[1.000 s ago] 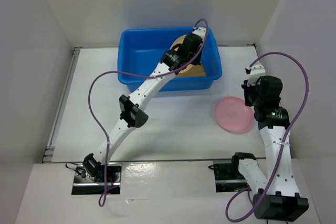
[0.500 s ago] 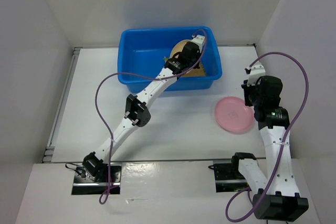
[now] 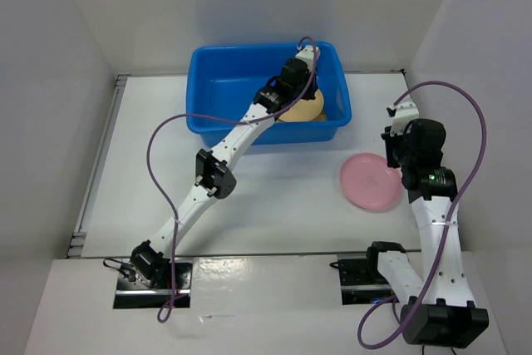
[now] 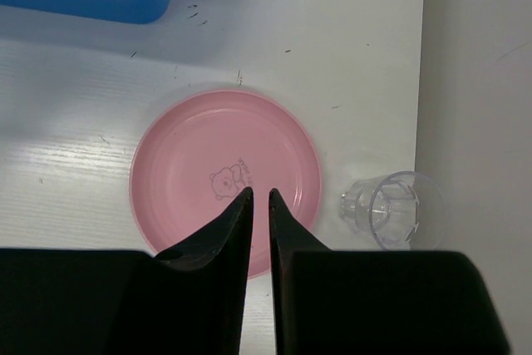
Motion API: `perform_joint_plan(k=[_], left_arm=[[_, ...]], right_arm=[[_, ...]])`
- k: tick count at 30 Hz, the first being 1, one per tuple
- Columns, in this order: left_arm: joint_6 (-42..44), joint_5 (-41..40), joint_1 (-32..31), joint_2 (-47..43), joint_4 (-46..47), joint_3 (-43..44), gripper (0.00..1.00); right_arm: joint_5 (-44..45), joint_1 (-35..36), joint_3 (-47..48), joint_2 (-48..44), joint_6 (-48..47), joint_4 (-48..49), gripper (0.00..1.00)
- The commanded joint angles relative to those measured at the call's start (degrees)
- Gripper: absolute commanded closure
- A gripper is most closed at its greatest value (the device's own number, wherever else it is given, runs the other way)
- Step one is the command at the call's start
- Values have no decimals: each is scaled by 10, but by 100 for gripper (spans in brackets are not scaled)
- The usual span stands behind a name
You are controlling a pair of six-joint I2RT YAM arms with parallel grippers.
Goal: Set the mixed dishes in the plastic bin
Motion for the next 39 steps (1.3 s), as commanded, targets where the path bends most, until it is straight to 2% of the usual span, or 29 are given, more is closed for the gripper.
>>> perform_joint_plan(k=[1,4,6,8,9,10,11,12,13,14,16,17,20,24,26,32,36,39], left_arm=[[-20,25,-2,9,8,25,74],[-20,13,-8,-3,-14,25,65],[-13,5,-15,-25,-35,25,45],[-5,-13,-35,-67,-82,25,20],[-5,-27,-45,-96,-124,25,15],[-5,-59,-71,-111,-147,25,13],[-5,-77,-83,-135,-196,25,13],[-24,-98,-96,-144,-224,25,7],[-51,-138,-116,-157,-290,25,4],[-118,-138,-116,-163,-329,25,4],[-200,-125,-121,-168,-438,25,4],[-250,-115,-128,-161,-464,25,4],[-269,-64,-175,-131,-472,18,6],[-346,-101,-224,-113,-472,18,6],[-385,-87,-224,-108,-472,-18,6],[-431,-65,-224,-66,-472,-51,7],[-451,-51,-229,-33,-472,-31,7],[-456,-17,-229,17,-472,29,7]], right_arm=[[-4,-4,0,5,4,20,83],[1,-9,0,5,4,20,83],[1,-9,0,5,4,20,83],[6,-9,0,5,4,20,76],[12,-9,0,5,9,20,73],[12,-9,0,5,9,20,62],[20,-9,0,5,9,20,57],[28,-9,0,5,14,26,53],[28,-9,0,5,15,26,49],[35,-9,0,5,15,26,48],[42,-9,0,5,20,26,44],[42,-15,0,5,20,26,43],[42,-15,0,0,20,26,40],[42,-15,0,0,20,26,38],[49,-20,0,0,20,26,38],[59,-20,0,0,25,26,38],[68,-26,5,-6,25,26,38],[74,-38,5,-13,30,26,41]])
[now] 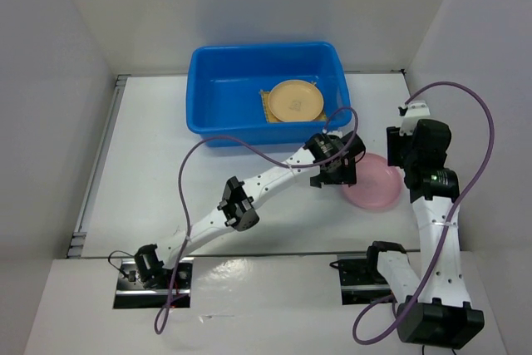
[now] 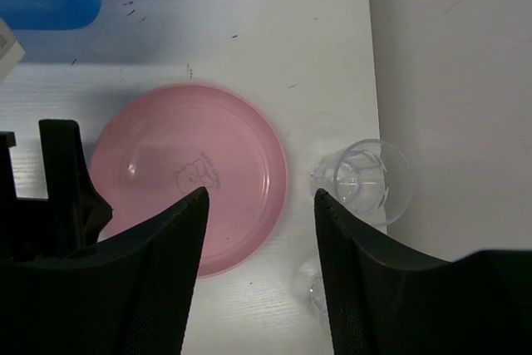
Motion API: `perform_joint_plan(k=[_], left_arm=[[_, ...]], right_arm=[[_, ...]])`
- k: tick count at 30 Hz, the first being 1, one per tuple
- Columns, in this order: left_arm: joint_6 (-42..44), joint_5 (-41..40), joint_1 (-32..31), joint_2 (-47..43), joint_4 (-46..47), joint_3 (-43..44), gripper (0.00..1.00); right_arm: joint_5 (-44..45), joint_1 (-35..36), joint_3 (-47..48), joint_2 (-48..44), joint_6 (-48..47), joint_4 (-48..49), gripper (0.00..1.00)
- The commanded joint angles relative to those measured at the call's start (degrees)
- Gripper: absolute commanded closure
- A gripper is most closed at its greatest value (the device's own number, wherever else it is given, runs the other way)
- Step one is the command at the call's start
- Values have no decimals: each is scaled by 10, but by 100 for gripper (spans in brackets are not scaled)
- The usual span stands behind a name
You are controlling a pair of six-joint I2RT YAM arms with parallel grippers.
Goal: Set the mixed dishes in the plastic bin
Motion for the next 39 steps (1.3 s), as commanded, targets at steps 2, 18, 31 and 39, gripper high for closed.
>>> perform_joint_plan(k=[2,18,31,39], left_arm=[[-36,49,-4,43,-4,52,7],[3,-45,-10,-18,-4,52,7],[17,-287,-15,-459,5,-469,0],[103,-207,11,-787,223,-883,0]], right_arm=[[16,-13,5,-27,11,26,41],[4,-18,-1,-27,5,37,31],[-66,-18,70,178,-110,-20,2],[-92,-37,149,362,-212,-61,2]])
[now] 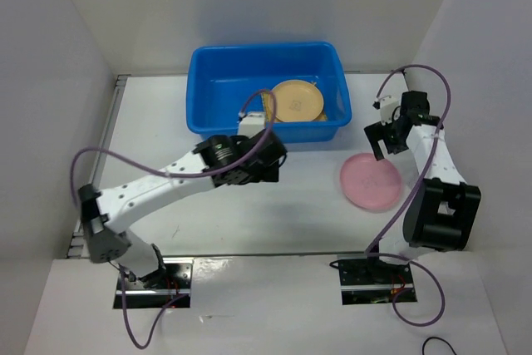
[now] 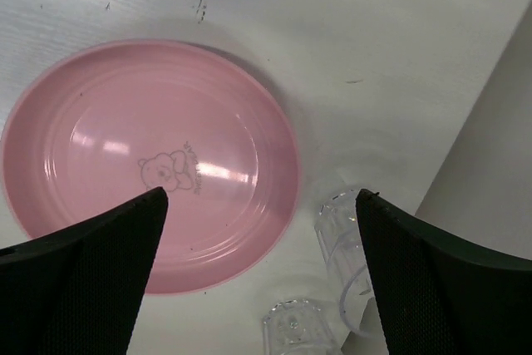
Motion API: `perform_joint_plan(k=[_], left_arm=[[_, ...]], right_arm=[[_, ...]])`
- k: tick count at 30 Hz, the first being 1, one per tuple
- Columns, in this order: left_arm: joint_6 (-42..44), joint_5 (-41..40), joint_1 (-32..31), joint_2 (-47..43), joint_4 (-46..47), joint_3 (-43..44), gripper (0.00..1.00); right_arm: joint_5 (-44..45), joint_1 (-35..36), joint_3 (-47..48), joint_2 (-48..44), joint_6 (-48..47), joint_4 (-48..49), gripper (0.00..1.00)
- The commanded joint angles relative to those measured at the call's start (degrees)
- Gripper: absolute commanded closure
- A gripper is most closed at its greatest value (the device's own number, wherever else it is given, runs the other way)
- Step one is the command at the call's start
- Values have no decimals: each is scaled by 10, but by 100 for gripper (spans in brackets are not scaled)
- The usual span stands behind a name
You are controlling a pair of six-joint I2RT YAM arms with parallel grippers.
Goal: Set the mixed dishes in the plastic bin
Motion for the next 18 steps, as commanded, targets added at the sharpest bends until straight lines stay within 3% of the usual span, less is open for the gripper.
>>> perform_joint_plan(k=[1,3,18], left_arm=[[45,25,19,-143,114,-121,0],[50,25,34,-201,115,-155,0],[84,57,92,-327,65,-265,0]], right_arm=[[-26,-5,47,29,-64,-35,2],[-26,-5,48,53,-70,-29,2],[-61,-22,49,195,-145,-8,4]])
